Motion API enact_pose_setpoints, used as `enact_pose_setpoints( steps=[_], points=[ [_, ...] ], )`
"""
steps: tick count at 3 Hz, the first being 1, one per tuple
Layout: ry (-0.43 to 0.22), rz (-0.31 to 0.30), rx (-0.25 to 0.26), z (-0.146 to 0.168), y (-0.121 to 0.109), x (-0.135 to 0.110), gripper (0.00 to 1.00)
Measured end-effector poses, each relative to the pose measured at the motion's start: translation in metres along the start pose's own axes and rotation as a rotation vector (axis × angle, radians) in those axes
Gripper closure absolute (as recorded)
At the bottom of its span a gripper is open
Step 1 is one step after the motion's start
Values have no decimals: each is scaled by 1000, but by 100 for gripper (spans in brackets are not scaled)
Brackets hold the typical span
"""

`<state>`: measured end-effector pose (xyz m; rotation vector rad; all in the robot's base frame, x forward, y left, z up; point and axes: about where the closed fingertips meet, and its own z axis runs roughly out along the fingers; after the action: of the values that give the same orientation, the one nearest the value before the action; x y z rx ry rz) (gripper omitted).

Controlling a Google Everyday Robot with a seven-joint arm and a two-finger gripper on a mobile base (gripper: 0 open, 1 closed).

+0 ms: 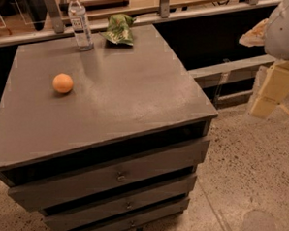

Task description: Move orange near blue plastic bottle

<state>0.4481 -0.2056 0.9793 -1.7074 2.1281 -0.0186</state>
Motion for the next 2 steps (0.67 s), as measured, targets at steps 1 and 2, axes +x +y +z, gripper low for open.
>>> enact_pose_setpoints(
  steps=[1,2],
  points=[
    [-164,-74,-24,27,-10,-29,0],
    [-255,-103,-43,60,-16,-53,0]
  ],
)
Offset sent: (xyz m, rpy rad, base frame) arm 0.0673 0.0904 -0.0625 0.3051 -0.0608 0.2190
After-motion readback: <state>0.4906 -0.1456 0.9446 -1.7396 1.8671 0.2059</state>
